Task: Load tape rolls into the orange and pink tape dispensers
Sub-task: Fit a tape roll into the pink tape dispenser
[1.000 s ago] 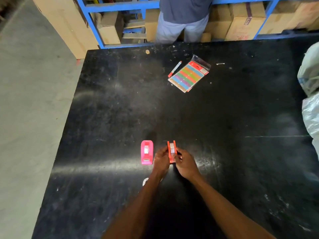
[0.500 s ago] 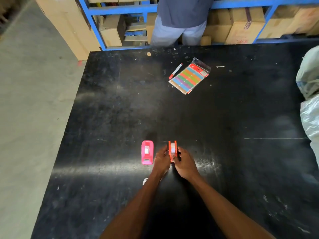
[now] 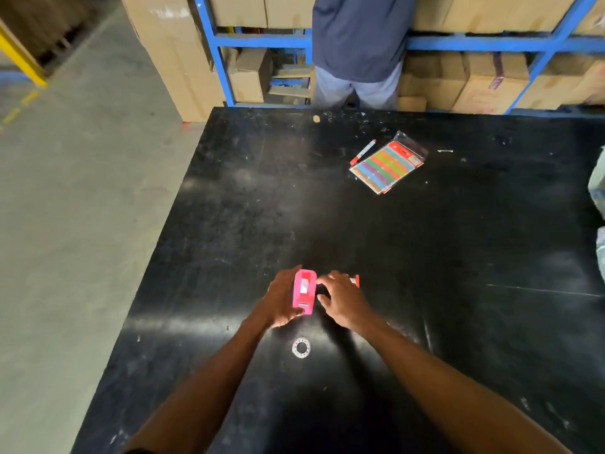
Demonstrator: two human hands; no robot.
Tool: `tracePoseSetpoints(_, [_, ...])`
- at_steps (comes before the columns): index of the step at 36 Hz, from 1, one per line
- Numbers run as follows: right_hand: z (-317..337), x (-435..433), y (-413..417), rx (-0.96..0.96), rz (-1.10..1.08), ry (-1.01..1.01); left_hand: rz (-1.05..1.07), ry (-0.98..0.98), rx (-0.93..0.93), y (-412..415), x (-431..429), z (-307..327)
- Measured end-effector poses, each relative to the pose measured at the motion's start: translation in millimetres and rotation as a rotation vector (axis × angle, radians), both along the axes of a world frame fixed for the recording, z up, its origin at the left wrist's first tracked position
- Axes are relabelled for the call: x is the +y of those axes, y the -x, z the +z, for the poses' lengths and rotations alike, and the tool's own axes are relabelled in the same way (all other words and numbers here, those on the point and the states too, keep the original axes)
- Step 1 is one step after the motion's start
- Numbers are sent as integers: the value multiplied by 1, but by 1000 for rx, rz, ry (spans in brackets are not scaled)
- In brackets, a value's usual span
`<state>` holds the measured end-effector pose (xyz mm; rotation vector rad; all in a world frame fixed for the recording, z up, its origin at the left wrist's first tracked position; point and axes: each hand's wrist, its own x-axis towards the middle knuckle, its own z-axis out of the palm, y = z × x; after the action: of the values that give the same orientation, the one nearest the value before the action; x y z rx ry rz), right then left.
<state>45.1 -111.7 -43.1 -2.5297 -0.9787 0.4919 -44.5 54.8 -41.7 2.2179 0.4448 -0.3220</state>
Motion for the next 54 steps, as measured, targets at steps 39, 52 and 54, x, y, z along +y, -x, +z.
tracePoseSetpoints(39, [20, 47, -3, 159, 81, 202, 70, 76, 122, -5, 2, -27])
tracePoseSetpoints(52, [25, 14, 30, 292, -12, -123, 518, 623, -97, 51, -24, -3])
tracePoseSetpoints(54, [27, 9, 35, 311, -24, -177, 534, 641, -121, 54, -24, -3])
